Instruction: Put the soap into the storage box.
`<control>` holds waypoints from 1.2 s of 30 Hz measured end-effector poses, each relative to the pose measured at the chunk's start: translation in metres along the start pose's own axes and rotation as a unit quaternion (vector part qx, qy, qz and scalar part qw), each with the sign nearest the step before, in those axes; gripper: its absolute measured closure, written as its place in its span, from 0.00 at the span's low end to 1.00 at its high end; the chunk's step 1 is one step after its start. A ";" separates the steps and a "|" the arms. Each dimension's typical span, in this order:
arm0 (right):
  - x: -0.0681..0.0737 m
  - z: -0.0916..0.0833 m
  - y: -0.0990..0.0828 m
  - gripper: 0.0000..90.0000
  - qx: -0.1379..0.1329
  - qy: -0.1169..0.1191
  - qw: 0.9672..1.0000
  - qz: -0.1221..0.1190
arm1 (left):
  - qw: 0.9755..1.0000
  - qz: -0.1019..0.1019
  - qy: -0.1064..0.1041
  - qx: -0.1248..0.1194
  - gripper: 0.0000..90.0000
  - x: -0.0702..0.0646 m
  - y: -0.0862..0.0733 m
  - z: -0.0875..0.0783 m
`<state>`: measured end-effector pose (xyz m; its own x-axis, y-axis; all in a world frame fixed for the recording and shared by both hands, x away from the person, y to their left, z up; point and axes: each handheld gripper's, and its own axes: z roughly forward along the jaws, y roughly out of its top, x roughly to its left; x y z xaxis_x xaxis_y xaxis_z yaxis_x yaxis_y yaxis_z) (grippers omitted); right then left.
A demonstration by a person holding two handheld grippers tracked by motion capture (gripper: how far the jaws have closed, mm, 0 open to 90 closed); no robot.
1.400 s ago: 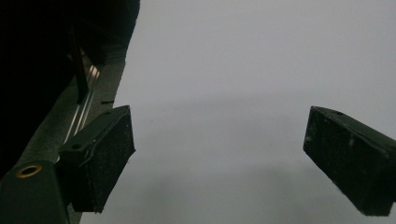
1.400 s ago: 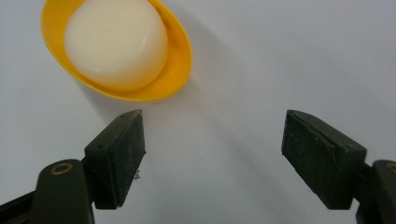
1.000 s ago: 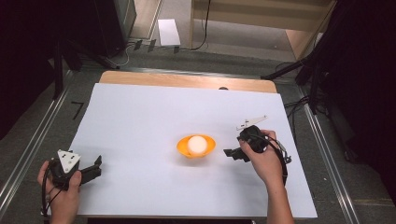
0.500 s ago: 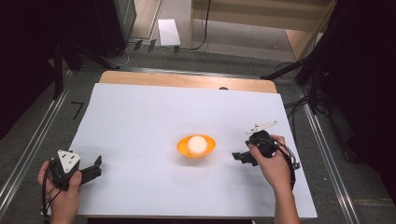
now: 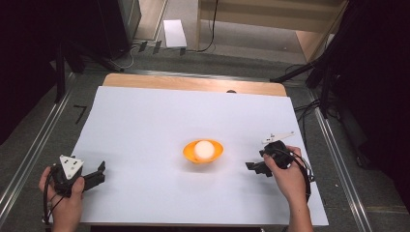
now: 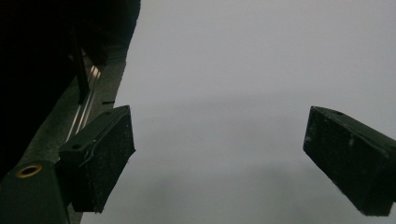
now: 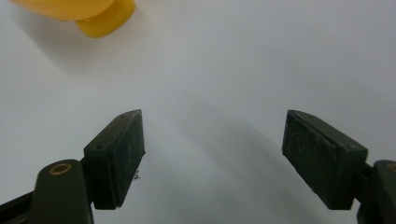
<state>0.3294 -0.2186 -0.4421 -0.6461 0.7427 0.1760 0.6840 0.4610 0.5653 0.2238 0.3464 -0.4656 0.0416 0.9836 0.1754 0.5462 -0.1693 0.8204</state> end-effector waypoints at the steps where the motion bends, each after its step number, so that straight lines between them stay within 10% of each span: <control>1: 0.000 -0.001 -0.002 0.24 0.001 0.000 1.000 0.004 | 1.000 0.000 0.000 0.000 0.10 0.000 0.000 0.000; 19: -0.006 -0.005 -0.027 0.15 -0.025 -0.004 1.000 0.010 | 1.000 -0.001 0.000 -0.001 0.10 0.000 0.000 0.000; 36: -0.011 -0.014 -0.062 0.00 -0.107 0.001 0.994 0.018 | 1.000 -0.001 -0.001 -0.002 0.10 0.001 0.000 0.000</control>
<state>0.2890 -0.2620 -0.4683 -0.6238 0.7552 0.2013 0.6190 0.3200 0.7173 0.2236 0.3470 -0.4654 0.0427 0.9842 0.1717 0.5430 -0.1671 0.8230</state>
